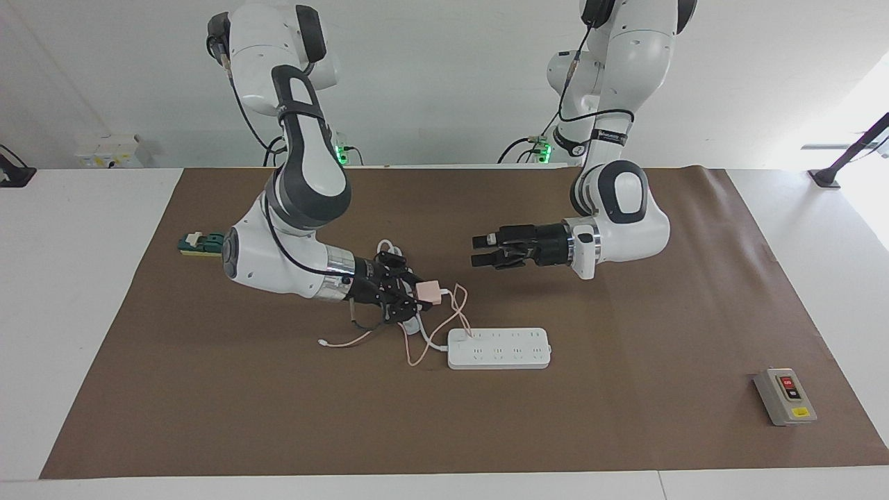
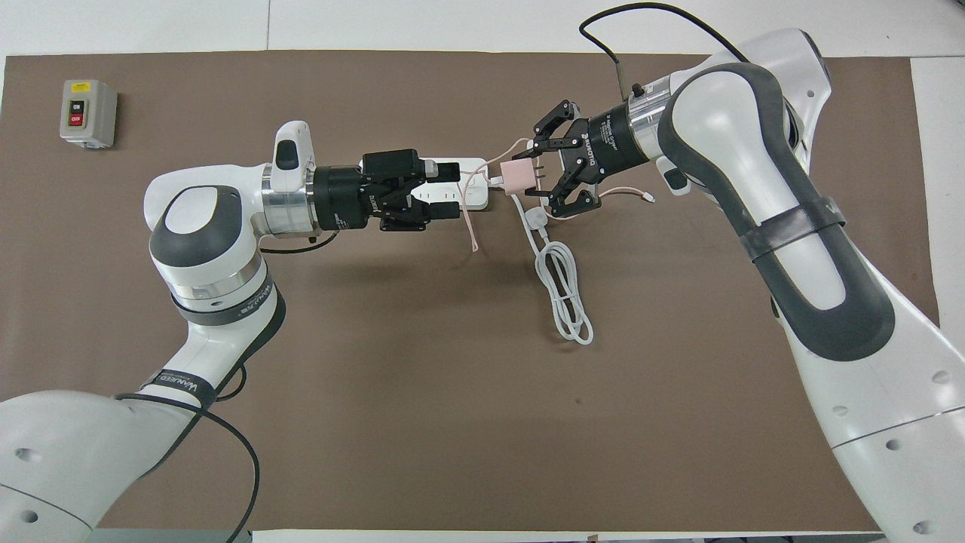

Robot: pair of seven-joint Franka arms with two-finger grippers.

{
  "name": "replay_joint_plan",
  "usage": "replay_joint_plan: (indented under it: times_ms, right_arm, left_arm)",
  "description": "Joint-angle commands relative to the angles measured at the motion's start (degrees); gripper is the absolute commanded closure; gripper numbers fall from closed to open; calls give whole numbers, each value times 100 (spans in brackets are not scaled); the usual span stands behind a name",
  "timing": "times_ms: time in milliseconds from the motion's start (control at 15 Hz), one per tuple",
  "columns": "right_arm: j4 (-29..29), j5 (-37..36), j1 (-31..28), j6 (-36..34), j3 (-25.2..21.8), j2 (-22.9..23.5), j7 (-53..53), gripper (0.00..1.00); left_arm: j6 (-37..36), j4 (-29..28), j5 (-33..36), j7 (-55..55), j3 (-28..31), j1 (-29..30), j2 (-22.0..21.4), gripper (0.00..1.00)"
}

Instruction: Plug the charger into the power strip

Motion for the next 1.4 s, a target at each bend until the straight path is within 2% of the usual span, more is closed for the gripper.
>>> replay_joint_plan:
  times_ms: [0, 466, 665, 1198, 1331]
  right_arm:
    - [115, 127, 12, 42, -7, 83, 85, 100]
    - [115, 127, 20, 42, -7, 83, 58, 100]
    - [115, 127, -15, 24, -7, 83, 41, 100]
    - [124, 144, -6, 24, 2, 74, 41, 100]
    - [124, 153, -6, 33, 2, 83, 32, 100]
  left_arm:
    - [93, -2, -382, 361, 63, -181, 236, 0]
    - [716, 288, -716, 378, 72, -656, 385, 0]
    - [708, 464, -787, 738, 63, -665, 596, 0]
    - [664, 473, -839, 1002, 63, -656, 728, 0]
    - [655, 630, -848, 1011, 63, -647, 807, 0]
